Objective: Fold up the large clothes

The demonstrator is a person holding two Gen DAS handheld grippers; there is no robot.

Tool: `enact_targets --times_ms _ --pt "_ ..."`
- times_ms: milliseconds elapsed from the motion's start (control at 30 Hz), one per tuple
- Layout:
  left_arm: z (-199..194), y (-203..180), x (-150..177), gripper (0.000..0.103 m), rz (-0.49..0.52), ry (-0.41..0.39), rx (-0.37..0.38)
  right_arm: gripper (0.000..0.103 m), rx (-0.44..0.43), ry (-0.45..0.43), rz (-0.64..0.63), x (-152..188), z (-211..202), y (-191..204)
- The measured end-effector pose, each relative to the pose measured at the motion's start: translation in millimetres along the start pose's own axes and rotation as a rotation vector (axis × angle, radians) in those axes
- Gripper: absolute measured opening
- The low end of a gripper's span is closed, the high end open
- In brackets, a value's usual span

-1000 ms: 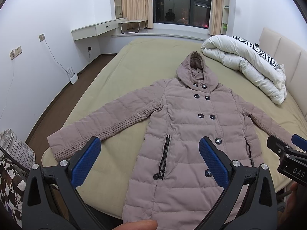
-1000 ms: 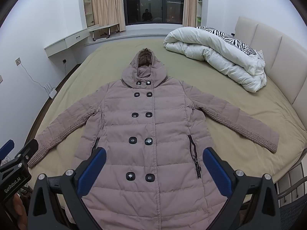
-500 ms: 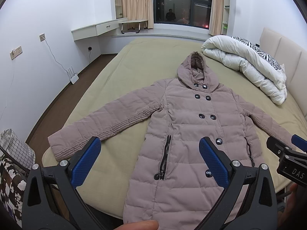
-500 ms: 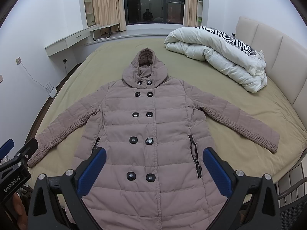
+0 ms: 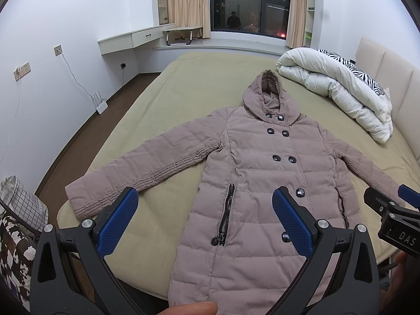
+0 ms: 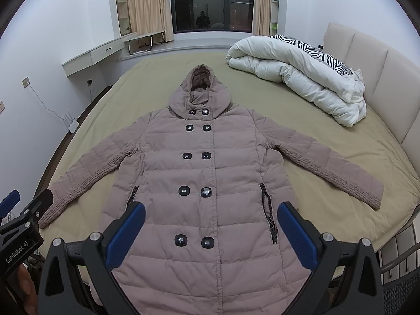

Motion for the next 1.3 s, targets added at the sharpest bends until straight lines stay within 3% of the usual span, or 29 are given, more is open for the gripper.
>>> enact_targets --times_ms 933,1033,1100,1200,1300 --pt "23.1 -5.7 8.0 0.103 -0.007 0.024 0.008 0.103 -0.029 0.0 0.043 13.5 11.5 -6.8" --pt "39.2 -11.1 10.5 0.103 -0.016 0.044 0.034 0.103 -0.099 -0.07 0.136 22.4 16.5 -40.7" --pt "53.6 -16.9 12.8 0.103 -0.012 0.074 0.049 0.103 -0.133 -0.132 0.235 27.1 29.7 -84.5" --pt "87.6 -27.9 14.9 0.103 -0.037 0.182 0.106 0.103 -0.092 -0.178 0.437 55.3 52.1 -165.3" --pt "116.4 -41.7 13.7 0.103 -0.07 0.214 0.165 0.102 -0.035 -0.161 0.703 100.8 86.1 -255.3"
Point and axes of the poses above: each gripper's, at about its wrist camera, not at the fingertips, and z roughly the way its jaws point, y to its left, x to its underside, the point moved 2 cm from there along z, roughly the way its jaws point, and after that the axes turned 13 degrees about -z, right-handed, at the moved point
